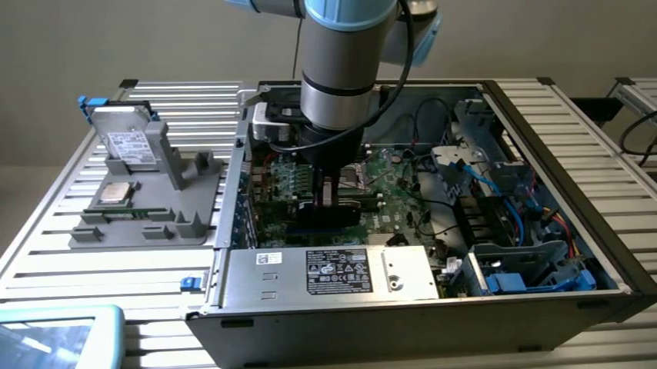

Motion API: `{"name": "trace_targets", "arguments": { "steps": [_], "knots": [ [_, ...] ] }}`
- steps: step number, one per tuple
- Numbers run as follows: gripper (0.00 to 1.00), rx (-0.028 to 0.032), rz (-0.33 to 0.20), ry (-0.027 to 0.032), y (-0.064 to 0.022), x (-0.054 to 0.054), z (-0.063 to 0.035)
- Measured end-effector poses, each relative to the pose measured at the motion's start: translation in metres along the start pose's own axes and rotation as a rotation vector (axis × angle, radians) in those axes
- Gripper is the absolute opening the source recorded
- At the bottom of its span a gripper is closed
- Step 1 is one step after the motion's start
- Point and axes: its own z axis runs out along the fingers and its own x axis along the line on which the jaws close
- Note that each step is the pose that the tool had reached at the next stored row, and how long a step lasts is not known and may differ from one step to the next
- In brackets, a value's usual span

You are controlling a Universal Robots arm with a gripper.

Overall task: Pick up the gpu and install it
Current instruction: 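Insert the gpu into the slot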

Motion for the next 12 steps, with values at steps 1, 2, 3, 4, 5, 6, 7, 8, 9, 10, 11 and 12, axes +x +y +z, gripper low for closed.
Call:
{"name": "trace_targets", "arguments": {
  "steps": [1,2,3,4,5,6,7,8,9,10,11,12],
  "knots": [
    [0.27,0.0002,0.0,0.0001,0.0,0.0,0.0],
    [0.27,0.0003,0.0,0.0001,0.0,0.0,0.0],
    [0.27,0.0006,0.0,0.0001,0.0,0.0,0.0],
    [0.27,0.0008,0.0,0.0,0.0,0.0,0.0001],
    [0.27,0.001,0.0,0.0001,0.0,0.0001,0.0002],
    [0.27,0.0011,0.0,0.0001,0.0,0.0,0.0003],
    [0.27,0.0011,0.0,0.0001,0.0,0.0,0.0004],
    [0.27,0.0011,0.0,0.0001,0.0,0.0,0.0004],
    [0.27,0.0011,0.0,0.0001,0.0,0.0,0.0004],
    [0.27,0.0012,0.0,0.0,0.0,0.0,0.0005],
    [0.27,0.0012,0.0,0.0,0.0,0.0,0.0005],
    [0.27,0.0012,0.0,-0.0001,0.0,0.0,0.0005]
  ]
}}
